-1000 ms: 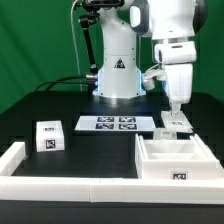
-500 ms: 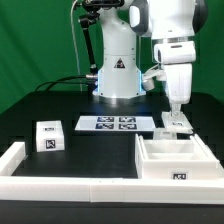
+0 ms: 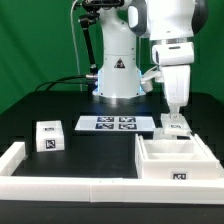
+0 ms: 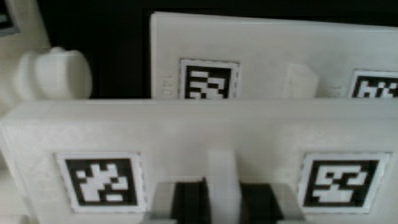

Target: Assemble cabinet

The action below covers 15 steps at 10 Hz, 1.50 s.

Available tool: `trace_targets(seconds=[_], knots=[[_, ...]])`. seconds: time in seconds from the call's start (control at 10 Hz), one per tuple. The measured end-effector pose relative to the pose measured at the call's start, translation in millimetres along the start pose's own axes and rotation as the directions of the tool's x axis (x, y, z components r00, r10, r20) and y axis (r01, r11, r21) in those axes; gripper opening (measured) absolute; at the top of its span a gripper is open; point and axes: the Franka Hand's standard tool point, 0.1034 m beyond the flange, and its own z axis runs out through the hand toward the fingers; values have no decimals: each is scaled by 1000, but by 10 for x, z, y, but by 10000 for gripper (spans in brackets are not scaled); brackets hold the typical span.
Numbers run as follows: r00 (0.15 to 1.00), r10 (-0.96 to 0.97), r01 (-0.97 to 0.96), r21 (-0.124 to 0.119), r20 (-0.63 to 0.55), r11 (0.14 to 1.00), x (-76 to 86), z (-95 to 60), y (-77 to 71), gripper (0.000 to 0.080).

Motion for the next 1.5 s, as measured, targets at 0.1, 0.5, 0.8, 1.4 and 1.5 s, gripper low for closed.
trace_targets(seconds=[0.1,0.5,0.8,1.4,1.5], knots=[[1000,11,-11,-5,-1,1000,9,-16,43,68],[1000,13,-13,-16,-9,1000,27,-13,137,68],[1000,21,-21,-17,-10,1000,-3,-4,138,68],[997,74,-74,-9,-11,997,93,11,114,68],[996,86,-86,-8,-12,996,119,15,104,68]])
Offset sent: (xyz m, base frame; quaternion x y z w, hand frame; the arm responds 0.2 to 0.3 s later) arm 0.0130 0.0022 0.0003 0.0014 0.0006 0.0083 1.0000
